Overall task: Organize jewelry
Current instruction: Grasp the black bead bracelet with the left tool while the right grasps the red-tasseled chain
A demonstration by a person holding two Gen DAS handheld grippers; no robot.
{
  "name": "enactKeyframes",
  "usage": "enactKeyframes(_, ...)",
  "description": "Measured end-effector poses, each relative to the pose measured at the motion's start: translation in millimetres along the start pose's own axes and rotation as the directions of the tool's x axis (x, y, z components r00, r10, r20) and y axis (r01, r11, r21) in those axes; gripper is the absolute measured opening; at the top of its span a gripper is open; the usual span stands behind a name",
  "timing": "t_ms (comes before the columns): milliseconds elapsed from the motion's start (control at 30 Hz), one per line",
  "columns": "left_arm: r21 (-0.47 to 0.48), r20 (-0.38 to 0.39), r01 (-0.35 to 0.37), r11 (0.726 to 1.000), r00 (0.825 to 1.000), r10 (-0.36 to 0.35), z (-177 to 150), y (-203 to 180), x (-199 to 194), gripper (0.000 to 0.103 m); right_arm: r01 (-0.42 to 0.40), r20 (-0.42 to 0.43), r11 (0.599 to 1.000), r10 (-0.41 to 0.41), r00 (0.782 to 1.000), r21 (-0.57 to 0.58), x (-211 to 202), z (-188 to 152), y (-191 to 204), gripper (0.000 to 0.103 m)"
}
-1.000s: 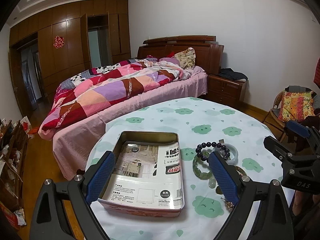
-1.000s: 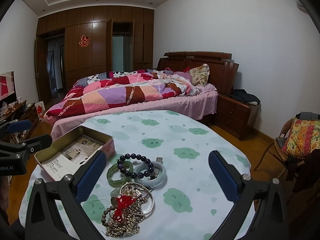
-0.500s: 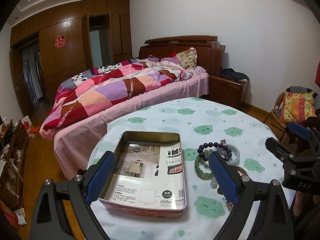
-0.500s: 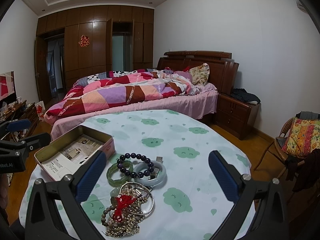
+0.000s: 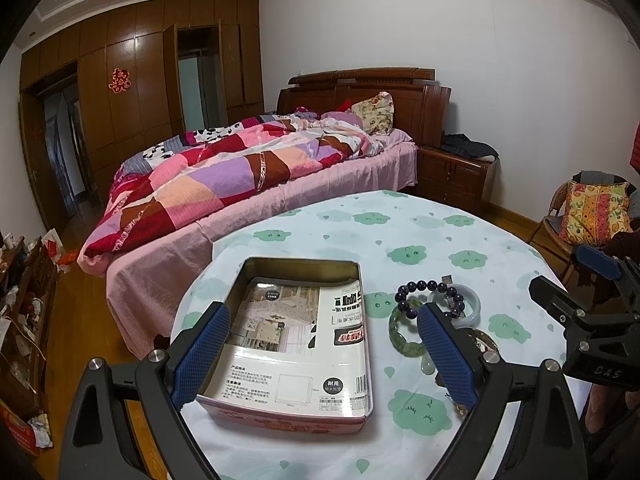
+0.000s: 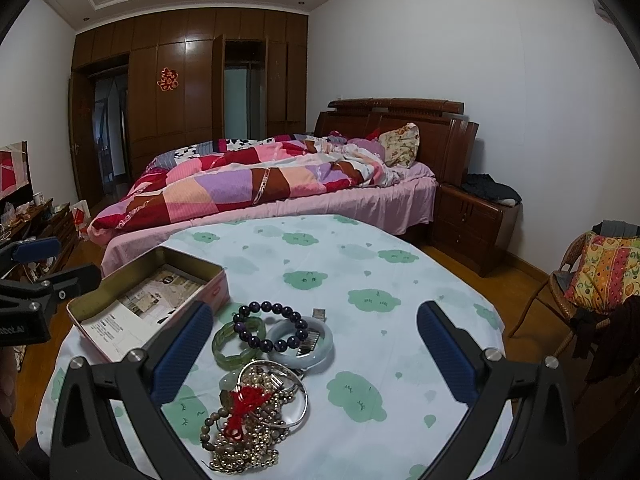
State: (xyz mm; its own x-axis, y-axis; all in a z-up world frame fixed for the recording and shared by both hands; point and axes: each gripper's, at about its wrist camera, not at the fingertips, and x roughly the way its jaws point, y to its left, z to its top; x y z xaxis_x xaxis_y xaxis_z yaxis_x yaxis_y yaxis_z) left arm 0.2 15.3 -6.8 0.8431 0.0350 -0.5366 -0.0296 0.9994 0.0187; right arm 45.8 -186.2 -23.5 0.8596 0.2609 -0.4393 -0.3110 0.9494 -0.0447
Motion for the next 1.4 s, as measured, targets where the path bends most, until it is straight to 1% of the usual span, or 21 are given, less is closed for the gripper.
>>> enactKeyframes(167, -0.018, -0.036, 0.039, 0.999, 0.999, -0.039, -10.3, -2.3, 12.7, 0.095, 0.004, -0.039, 1.000, -0.004, 0.999, 0.001, 9.0, -12.5, -8.1, 0.103)
enactKeyframes(367, -0.010, -0.084, 0.065, 0.998, 0.994, -0.066, -19.3, -17.7, 29.2, 0.095, 0.036, -0.105, 0.999, -0.032, 0.994, 0.038, 20.2, -32.7, -34.3, 0.103)
enactKeyframes(467, 0.007, -0.104, 0.084, 0.996, 0.991, -0.083, -20.3, -27.0, 37.6, 0.095, 0.045, -0.149, 0.997, -0.036, 0.988, 0.061, 27.1, -36.3, -46.4, 0.103)
enactKeyframes(533, 0.025, -0.099, 0.106, 0.994, 0.990, -0.104, -16.5, -36.0, 42.1, 0.095, 0.044, -0.173, 0.995, -0.028, 0.984, 0.088, 30.6, -39.6, -54.5, 0.099)
enactKeyframes(600, 0.070, -0.094, 0.130, 0.989, 0.988, -0.123, -10.3, -50.8, 48.4, 0.095, 0.044, -0.185, 0.994, -0.025, 0.982, 0.098, 32.6, -40.0, -59.7, 0.095)
enactKeyframes(667, 0.094, -0.094, 0.146, 0.985, 0.986, -0.137, -4.1, -61.7, 54.3, 0.094, 0.047, -0.199, 0.994, -0.026, 0.980, 0.102, 34.5, -40.4, -64.1, 0.089)
enactKeyframes(733, 0.127, -0.089, 0.175, 0.976, 0.982, -0.165, 3.6, -78.5, 61.6, 0.094, 0.054, -0.211, 0.993, -0.031, 0.977, 0.106, 36.1, -41.9, -68.6, 0.089)
enactKeyframes(800, 0.154, -0.098, 0.190, 0.970, 0.979, -0.176, 9.3, -91.2, 70.8, 0.088, 0.063, -0.216, 0.991, -0.036, 0.976, 0.118, 36.0, -44.2, -72.2, 0.089)
enactKeyframes(833, 0.161, -0.111, 0.205, 0.965, 0.976, -0.189, 11.2, -96.9, 76.0, 0.080, 0.064, -0.216, 0.990, -0.036, 0.976, 0.123, 37.3, -44.3, -72.8, 0.089)
enactKeyframes(867, 0.164, -0.128, 0.225, 0.960, 0.970, -0.205, 13.3, -102.2, 82.4, 0.076, 0.067, -0.216, 0.990, -0.039, 0.976, 0.124, 38.3, -44.8, -73.2, 0.090)
enactKeyframes(933, 0.170, -0.148, 0.239, 0.956, 0.965, -0.215, 14.6, -112.6, 96.5, 0.074, 0.078, -0.221, 0.989, -0.049, 0.974, 0.122, 37.2, -45.2, -73.4, 0.090)
enactKeyframes(1000, 0.175, -0.177, 0.251, 0.952, 0.959, -0.220, 12.6, -119.8, 109.4, 0.068, 0.082, -0.215, 0.989, -0.054, 0.975, 0.122, 36.2, -44.4, -73.5, 0.090)
enactKeyframes(1067, 0.179, -0.214, 0.257, 0.950, 0.952, -0.217, 9.0, -125.5, 121.8, 0.054, 0.085, -0.216, 0.989, -0.057, 0.975, 0.122, 37.6, -44.3, -73.9, 0.090)
enactKeyframes(1133, 0.174, -0.258, 0.272, 0.946, 0.940, -0.222, 4.4, -129.5, 133.2, 0.049, 0.087, -0.216, 0.988, -0.058, 0.975, 0.128, 37.3, -44.0, -75.5, 0.090)
enactKeyframes(1200, 0.175, -0.282, 0.289, 0.941, 0.931, -0.233, 0.0, -133.6, 138.0, 0.049, 0.090, -0.215, 0.987, -0.060, 0.975, 0.134, 37.8, -44.0, -76.4, 0.090)
enactKeyframes(1300, 0.190, -0.303, 0.293, 0.937, 0.925, -0.228, -6.7, -138.4, 140.6, 0.048, 0.087, -0.218, 0.986, -0.055, 0.974, 0.139, 40.4, -44.0, -76.4, 0.091)
enactKeyframes(1333, 0.201, -0.303, 0.289, 0.936, 0.927, -0.221, -8.2, -139.9, 141.1, 0.044, 0.087, -0.220, 0.986, -0.055, 0.974, 0.140, 41.3, -43.9, -76.1, 0.091)
enactKeyframes(1367, 0.203, -0.307, 0.288, 0.936, 0.926, -0.219, -9.3, -139.9, 142.3, 0.033, 0.086, -0.220, 0.986, -0.054, 0.974, 0.140, 42.8, -44.3, -75.3, 0.091)
enactKeyframes(1400, 0.187, -0.316, 0.299, 0.936, 0.920, -0.231, -10.0, -137.7, 143.3, 0.026, 0.086, -0.220, 0.986, -0.054, 0.974, 0.140, 42.7, -44.3, -75.4, 0.091)
